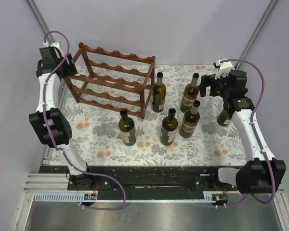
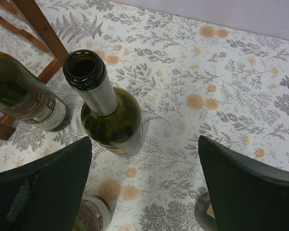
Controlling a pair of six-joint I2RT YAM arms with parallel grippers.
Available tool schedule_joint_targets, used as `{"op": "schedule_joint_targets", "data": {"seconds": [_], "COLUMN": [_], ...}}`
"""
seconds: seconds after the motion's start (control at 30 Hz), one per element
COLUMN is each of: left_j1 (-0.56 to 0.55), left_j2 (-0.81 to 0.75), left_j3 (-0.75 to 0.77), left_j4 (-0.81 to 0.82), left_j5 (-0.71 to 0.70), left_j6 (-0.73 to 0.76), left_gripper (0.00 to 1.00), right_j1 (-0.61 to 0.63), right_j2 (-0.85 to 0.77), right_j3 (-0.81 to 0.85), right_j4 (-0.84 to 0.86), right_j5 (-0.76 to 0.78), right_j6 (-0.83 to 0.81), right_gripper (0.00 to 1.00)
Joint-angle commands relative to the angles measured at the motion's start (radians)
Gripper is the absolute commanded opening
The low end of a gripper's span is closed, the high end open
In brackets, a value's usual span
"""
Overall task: Put the wine bottle on the wine rack
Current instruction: Adjust the wine rack at the center of the board.
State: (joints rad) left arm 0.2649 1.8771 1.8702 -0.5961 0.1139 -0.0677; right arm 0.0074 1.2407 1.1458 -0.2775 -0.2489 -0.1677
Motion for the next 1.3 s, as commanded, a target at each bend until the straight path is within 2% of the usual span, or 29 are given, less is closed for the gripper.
{"op": "schedule_joint_targets", "data": {"seconds": [0.0,0.13,0.27,0.4,0.57,0.73,0.77,0.87,0.9,1.27], "left_j1": [-0.001,-0.001,-0.003,-0.004,-0.003,-0.003,-0.003,-0.003,-0.003,-0.004], "left_j2": [-0.079,-0.113,-0.159,-0.206,-0.266,-0.276,-0.276,-0.274,-0.279,-0.311], "left_j3": [-0.086,-0.135,-0.203,-0.278,-0.365,-0.385,-0.385,-0.393,-0.396,-0.421], "left_j4": [0.079,0.088,0.105,0.136,0.183,0.199,0.199,0.199,0.196,0.213], "left_j5": [0.043,0.061,0.093,0.098,0.061,0.033,0.023,0.000,-0.022,-0.163], "left_j6": [-0.033,-0.046,-0.056,-0.076,-0.087,-0.099,-0.106,-0.130,-0.147,-0.234], "left_gripper": [0.73,0.65,0.49,0.29,0.25,0.24,0.22,0.03,0.00,0.00], "right_j1": [0.000,0.000,-0.001,-0.001,-0.001,-0.001,0.000,-0.001,-0.001,0.000], "right_j2": [-0.032,-0.037,-0.032,-0.023,-0.006,0.006,0.009,0.014,0.017,0.034], "right_j3": [-0.009,-0.009,0.000,0.017,0.046,0.083,0.092,0.107,0.111,0.115], "right_j4": [0.043,0.040,0.034,0.027,0.017,0.001,-0.003,-0.012,-0.014,-0.017], "right_j5": [-0.013,-0.010,-0.009,-0.009,-0.013,-0.023,-0.027,-0.033,-0.033,-0.049], "right_j6": [0.000,-0.001,-0.004,-0.007,-0.009,-0.015,-0.016,-0.024,-0.027,-0.023], "right_gripper": [1.00,0.99,1.00,0.99,0.99,1.00,0.99,0.99,0.99,0.99]}}
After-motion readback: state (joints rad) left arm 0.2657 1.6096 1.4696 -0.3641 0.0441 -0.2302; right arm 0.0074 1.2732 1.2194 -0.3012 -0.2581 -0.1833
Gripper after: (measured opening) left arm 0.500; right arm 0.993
